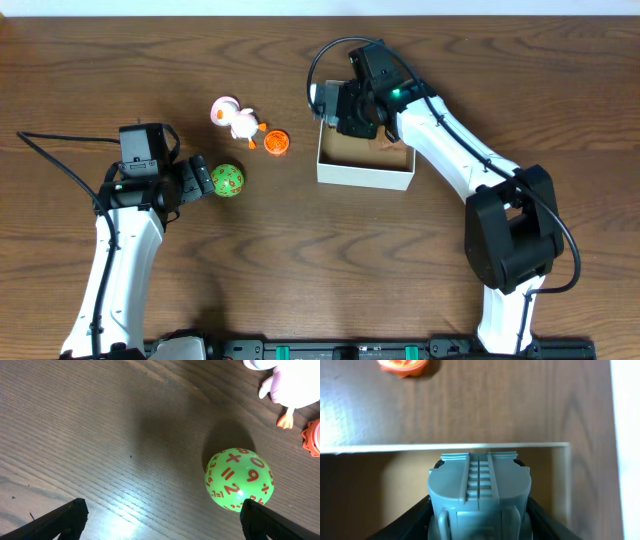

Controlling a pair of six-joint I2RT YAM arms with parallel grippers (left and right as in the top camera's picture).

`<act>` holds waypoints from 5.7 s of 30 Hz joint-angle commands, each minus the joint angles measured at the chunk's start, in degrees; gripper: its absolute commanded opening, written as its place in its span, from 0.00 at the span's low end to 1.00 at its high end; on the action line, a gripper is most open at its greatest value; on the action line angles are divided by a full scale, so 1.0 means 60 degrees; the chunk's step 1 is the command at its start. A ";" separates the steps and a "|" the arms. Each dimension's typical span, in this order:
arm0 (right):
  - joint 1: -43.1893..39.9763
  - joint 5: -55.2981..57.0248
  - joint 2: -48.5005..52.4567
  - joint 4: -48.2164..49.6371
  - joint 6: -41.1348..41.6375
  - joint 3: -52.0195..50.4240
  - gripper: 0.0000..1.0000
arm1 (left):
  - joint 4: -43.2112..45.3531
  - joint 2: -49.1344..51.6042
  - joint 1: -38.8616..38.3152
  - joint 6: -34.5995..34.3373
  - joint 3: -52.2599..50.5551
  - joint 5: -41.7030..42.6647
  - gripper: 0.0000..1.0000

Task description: Pack container

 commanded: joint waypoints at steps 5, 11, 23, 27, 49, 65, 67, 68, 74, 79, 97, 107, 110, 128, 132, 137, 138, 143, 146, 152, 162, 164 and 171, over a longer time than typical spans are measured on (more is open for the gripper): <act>0.0040 0.0058 -0.1235 0.0011 0.1934 0.0204 0.99 | -0.0029 0.0036 0.0044 -0.0044 0.0193 -0.0015 0.98; -0.0080 0.0069 -0.2903 -0.0823 0.2834 0.0204 0.99 | -0.0029 0.0036 0.0044 -0.0044 0.0189 -0.0015 0.98; -0.3989 -0.0943 -0.4692 -0.2568 1.0830 0.0189 0.99 | -0.0025 0.0036 0.0040 -0.0047 0.0193 -0.0011 0.98; -0.5402 -0.1803 -0.4426 -0.3457 1.1985 0.0171 0.99 | -0.0029 0.0036 0.0033 -0.0361 0.0189 -0.0007 0.98; -0.5807 -0.1792 -0.2823 -0.4167 1.2083 0.0109 0.99 | -0.0109 0.4306 -0.0976 -0.0481 0.5173 0.2127 0.98; -0.5690 -0.1756 -0.2772 -0.4408 1.2080 0.0102 0.99 | 0.2820 0.6736 0.0608 -0.3475 0.5533 0.5905 1.00; -0.5690 -0.1756 -0.2772 -0.4411 1.2080 0.0102 0.99 | 0.2929 0.7012 0.0583 -0.3614 0.5533 0.5996 0.97; -0.5690 -0.1756 -0.2772 -0.4411 1.2080 0.0102 0.99 | 0.2962 0.7136 0.0554 -0.3617 0.5533 0.5989 0.97; -0.5690 -0.1752 -0.2772 -0.4455 1.2080 0.0102 0.99 | 0.2922 0.7584 0.0466 -0.3585 0.5530 0.5989 0.93; -0.5690 -0.1749 -0.2772 -0.4492 1.2080 0.0102 0.99 | 0.2922 0.7792 0.0463 -0.3555 0.5533 0.5960 0.88; -0.5694 -0.1683 -0.2772 -0.4630 1.2080 0.0102 0.99 | 0.2881 0.8386 0.0372 -0.3442 0.5533 0.5952 0.40; -0.5694 -0.1687 -0.2772 -0.4779 1.2080 0.0102 0.99 | 0.2448 0.7045 0.0127 -0.0739 0.5570 0.5960 0.32; -0.5690 -0.1690 -0.2772 -0.4823 1.2083 0.0102 0.99 | 0.2022 0.6007 -0.0066 -0.0102 0.5570 0.5592 0.31; -0.5694 -0.1690 -0.2772 -0.5162 1.2083 0.0102 0.99 | 0.0732 0.2561 -0.4623 0.1818 0.5559 0.3067 0.11; -0.5694 -0.1690 -0.2772 -0.5129 1.2083 0.0102 0.99 | 0.1005 0.2965 -0.5843 0.2790 0.5559 0.2022 0.11; -0.5694 -0.1690 -0.2772 -0.5144 1.2083 0.0102 0.99 | 0.1745 0.3840 -0.6757 0.3898 0.5559 0.1825 0.11; -0.5694 -0.1690 -0.2772 -0.5147 1.2083 0.0102 0.99 | 0.1912 0.4011 -0.6852 0.4065 0.5559 0.1825 0.10; -0.5690 -0.1690 -0.2772 -0.5184 1.2080 0.0102 0.99 | 0.2838 0.4911 -0.7235 0.5533 0.5559 0.1825 0.06; -0.5690 -0.1687 -0.2772 -0.5202 1.2080 0.0102 0.99 | 0.3136 0.5311 -0.7417 0.6382 0.5559 0.1829 0.06; -0.5694 -0.1683 -0.2772 -0.5195 1.2076 0.0102 0.99 | 0.3089 0.5788 -0.7654 0.7180 0.5559 0.1832 0.06; -0.5694 -0.1687 -0.2772 -0.5166 1.2080 0.0102 0.99 | 0.2131 0.5985 -0.7807 0.7180 0.5559 0.1832 0.15; -0.5694 -0.1683 -0.2772 -0.5198 1.2076 0.0102 0.99 | 0.2076 0.6047 -0.7807 0.7180 0.5555 0.1832 0.26; -0.5694 -0.1687 -0.2772 -0.5275 1.2080 0.0102 0.99 | 0.2091 0.6054 -0.7810 0.7180 0.5555 0.1902 0.53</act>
